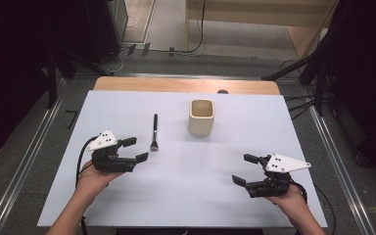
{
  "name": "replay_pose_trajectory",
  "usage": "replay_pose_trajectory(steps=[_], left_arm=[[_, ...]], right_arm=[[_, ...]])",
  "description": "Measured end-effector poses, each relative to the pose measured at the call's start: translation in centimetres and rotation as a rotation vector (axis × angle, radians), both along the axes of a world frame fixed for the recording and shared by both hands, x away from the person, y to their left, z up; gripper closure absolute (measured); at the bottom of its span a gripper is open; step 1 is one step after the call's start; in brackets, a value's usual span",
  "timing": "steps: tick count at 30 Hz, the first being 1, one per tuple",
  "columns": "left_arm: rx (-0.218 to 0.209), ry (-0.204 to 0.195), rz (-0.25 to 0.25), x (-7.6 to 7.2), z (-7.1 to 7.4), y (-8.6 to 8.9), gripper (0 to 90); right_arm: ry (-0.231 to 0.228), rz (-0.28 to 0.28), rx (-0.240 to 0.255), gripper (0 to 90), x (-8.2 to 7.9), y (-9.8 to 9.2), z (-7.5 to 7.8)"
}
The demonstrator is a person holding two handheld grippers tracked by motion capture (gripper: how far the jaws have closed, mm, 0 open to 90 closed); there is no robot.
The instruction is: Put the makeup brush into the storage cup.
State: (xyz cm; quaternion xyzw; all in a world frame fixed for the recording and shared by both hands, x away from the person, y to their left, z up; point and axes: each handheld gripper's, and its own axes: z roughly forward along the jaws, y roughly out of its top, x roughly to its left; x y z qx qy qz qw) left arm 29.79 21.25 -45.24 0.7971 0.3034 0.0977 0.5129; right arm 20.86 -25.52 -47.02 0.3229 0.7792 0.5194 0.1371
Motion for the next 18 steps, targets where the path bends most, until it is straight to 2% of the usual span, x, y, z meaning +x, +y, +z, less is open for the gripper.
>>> replay_pose_trajectory(steps=[6,8,11,14,18], left_arm=[[-0.013,-0.007,0.063,0.6,0.1,-0.5,25.2],[0.005,-0.008,0.093,0.8,0.3,-0.9,25.2],[0.002,0.001,0.104,1.1,0.4,-1.3,25.3],[0.021,0.000,0.132,1.5,0.4,-1.8,25.3],[0.011,-0.003,0.166,1.8,0.7,-2.2,25.3]], right_arm=[[-0.006,-0.003,-0.001,17.9,-0.1,0.1,0.1],[-0.005,-0.001,-0.002,17.9,-0.1,0.2,0.1],[-0.007,-0.001,0.002,18.0,-0.2,0.2,0.1],[-0.008,0.001,0.008,18.0,-0.2,0.2,0.2],[-0.009,0.002,0.020,18.0,-0.3,0.2,0.2]])
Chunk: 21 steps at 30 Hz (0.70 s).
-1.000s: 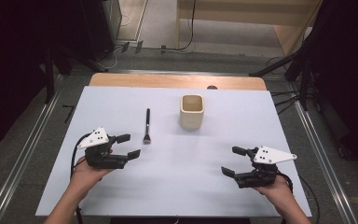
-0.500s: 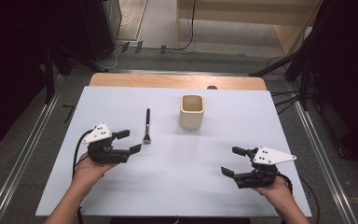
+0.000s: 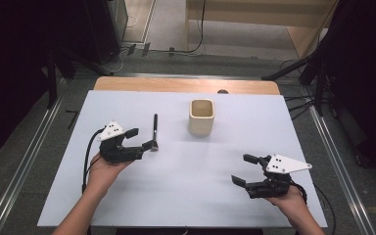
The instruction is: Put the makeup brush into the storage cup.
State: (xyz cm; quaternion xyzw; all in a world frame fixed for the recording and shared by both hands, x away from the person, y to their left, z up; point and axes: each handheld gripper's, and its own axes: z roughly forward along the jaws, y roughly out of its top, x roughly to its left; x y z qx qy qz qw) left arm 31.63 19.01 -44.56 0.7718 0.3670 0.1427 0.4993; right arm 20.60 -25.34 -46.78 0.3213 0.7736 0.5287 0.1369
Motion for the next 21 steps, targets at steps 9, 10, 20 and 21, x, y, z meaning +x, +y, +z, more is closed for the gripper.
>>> replay_pose_trajectory(steps=[9,10,20,21], left_arm=[[0.010,-0.025,0.056,0.8,0.5,-1.1,25.7],[0.009,-0.030,0.057,0.8,0.6,-1.1,25.7],[0.017,-0.027,0.141,2.0,0.7,-2.3,25.7],[0.025,-0.028,0.153,2.1,0.6,-2.6,25.7]], right_arm=[[0.001,-0.011,0.004,18.0,0.0,0.0,0.1],[0.001,-0.014,0.003,18.0,0.0,-0.1,0.0],[-0.017,0.008,0.013,18.0,-0.3,0.1,0.3],[-0.016,0.008,0.011,18.0,-0.3,0.1,0.3]])
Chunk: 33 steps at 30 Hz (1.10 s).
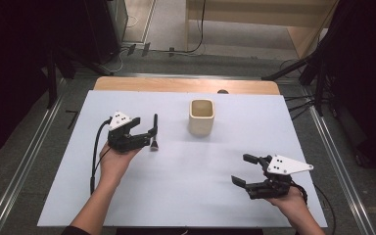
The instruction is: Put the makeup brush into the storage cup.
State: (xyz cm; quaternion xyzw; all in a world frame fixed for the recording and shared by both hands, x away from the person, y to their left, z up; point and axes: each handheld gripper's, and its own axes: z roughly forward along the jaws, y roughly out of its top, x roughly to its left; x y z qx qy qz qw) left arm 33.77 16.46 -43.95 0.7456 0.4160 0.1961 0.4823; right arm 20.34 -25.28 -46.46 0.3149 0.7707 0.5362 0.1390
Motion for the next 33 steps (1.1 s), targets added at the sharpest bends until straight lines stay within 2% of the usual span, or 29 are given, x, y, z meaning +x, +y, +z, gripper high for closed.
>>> replay_pose_trajectory(steps=[2,4,6,8,12,18,19,20,22,27,30,33], left_arm=[[0.010,-0.011,0.014,0.2,-0.2,-0.4,25.6],[0.014,-0.043,0.031,0.2,-0.3,-0.9,25.6],[0.000,-0.053,0.049,0.3,-0.4,-1.2,25.6],[0.009,-0.060,0.068,0.6,-0.4,-1.4,25.6],[0.007,-0.036,0.081,1.1,-0.5,-1.6,25.6],[0.030,0.056,0.066,1.6,-0.9,-1.5,25.6],[0.055,0.111,0.062,2.0,-0.9,-1.5,25.4],[0.055,0.111,0.062,2.0,-0.9,-1.5,24.8],[0.060,0.180,0.049,2.5,-0.8,-1.6,24.7],[0.122,0.266,0.024,3.3,-0.5,-1.9,24.9],[0.143,0.320,0.011,3.9,-0.3,-2.1,25.0],[0.134,0.374,-0.001,4.5,-0.3,-2.1,25.1]], right_arm=[[0.004,-0.002,0.002,18.1,0.0,-0.1,0.0],[0.004,-0.001,0.014,18.0,0.0,-0.2,0.1],[0.000,0.000,0.020,18.0,-0.1,-0.2,0.1],[-0.002,0.002,0.020,18.1,-0.1,-0.2,0.1],[0.000,0.001,0.016,18.0,-0.1,-0.2,0.1],[0.003,-0.002,0.009,18.0,-0.1,-0.2,0.1],[0.004,-0.002,0.008,18.1,-0.1,-0.1,0.1],[0.004,-0.002,0.008,18.1,-0.1,-0.1,0.1],[0.005,-0.001,0.004,18.1,-0.1,-0.1,0.1],[0.009,0.004,0.002,18.1,0.0,-0.1,0.0],[0.010,0.005,0.004,18.1,0.0,-0.1,0.0],[0.012,0.003,0.003,18.1,0.0,-0.1,0.0]])
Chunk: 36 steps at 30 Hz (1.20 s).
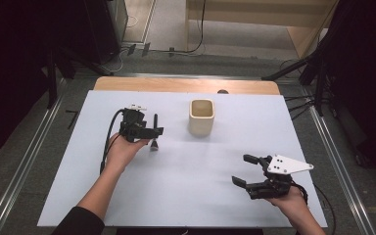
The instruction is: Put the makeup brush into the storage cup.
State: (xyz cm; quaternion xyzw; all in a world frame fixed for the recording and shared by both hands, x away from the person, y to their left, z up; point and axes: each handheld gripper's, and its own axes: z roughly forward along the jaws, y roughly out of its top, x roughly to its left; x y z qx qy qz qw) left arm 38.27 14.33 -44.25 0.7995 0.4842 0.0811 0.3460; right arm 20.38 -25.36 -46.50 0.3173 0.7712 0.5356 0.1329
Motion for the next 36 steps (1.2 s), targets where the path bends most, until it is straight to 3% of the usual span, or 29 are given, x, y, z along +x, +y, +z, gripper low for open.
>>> replay_pose_trajectory(steps=[4,9,12,14,18,23,26,31,36], left_arm=[[-0.023,0.086,-0.002,0.7,0.1,0.0,26.9],[0.026,0.178,-0.017,1.8,0.2,-0.4,26.8],[0.054,0.193,-0.028,2.2,0.2,-0.7,26.7],[0.041,0.219,-0.022,2.6,0.2,-0.7,27.2],[0.083,0.242,-0.010,3.4,0.4,-0.7,27.6],[0.108,0.342,0.002,4.5,0.3,-0.7,28.8],[0.127,0.379,0.003,5.0,0.2,-0.7,30.0],[0.196,0.455,-0.018,6.3,0.5,-0.9,30.1],[0.187,0.459,0.023,7.0,0.5,-1.0,30.6]], right_arm=[[0.002,0.001,-0.006,18.1,0.0,0.0,0.0],[0.005,0.003,-0.008,18.1,0.0,0.1,-0.1],[0.006,0.007,-0.008,18.1,0.1,0.1,-0.1],[0.009,0.008,-0.008,18.1,0.0,0.2,-0.1],[0.010,0.009,-0.007,18.1,0.1,0.2,-0.1],[0.015,0.008,-0.001,18.1,0.1,0.1,-0.2],[0.016,0.009,-0.002,18.1,0.1,0.2,-0.2],[0.017,0.009,-0.008,18.2,0.2,0.1,-0.2],[0.021,0.006,-0.007,18.2,0.2,0.1,-0.2]])
